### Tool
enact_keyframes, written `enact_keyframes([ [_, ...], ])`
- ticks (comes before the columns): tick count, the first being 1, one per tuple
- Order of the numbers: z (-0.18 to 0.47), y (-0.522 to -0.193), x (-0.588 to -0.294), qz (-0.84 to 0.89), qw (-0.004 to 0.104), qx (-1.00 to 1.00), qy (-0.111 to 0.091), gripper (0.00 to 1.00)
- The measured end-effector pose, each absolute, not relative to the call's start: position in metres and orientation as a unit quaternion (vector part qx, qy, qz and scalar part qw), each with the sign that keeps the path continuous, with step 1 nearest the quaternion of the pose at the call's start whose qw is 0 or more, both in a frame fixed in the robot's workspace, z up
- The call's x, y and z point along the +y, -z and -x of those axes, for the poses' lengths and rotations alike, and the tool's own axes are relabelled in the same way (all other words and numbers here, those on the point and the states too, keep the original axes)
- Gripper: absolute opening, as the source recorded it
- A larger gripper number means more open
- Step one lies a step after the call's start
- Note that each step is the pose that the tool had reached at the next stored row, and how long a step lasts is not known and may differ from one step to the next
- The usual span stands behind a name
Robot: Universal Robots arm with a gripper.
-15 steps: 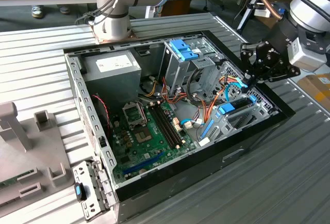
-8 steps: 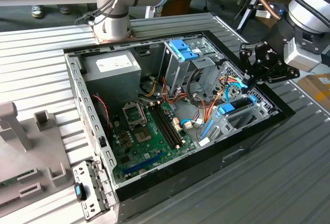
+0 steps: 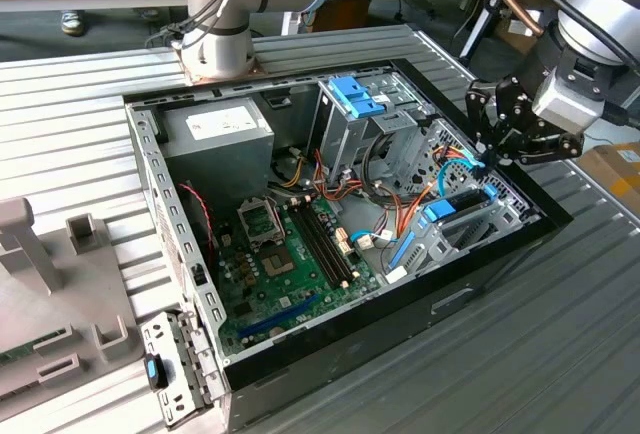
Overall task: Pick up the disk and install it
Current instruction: 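Insert the first disk wire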
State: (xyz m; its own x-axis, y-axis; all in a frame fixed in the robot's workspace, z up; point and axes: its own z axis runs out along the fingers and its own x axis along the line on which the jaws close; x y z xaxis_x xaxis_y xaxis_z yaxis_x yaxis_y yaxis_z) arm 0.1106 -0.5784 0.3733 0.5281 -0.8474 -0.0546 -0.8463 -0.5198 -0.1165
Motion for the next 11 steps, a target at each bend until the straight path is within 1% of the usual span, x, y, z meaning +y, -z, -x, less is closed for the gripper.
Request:
enact_keyframes([
  [5, -0.1044, -0.3724, -0.5790, 0.868, 0.064, 0.492, 0.005, 0.16],
  [11, -0.1033, -0.3705, -0.5790, 0.832, 0.064, 0.551, 0.009, 0.16],
])
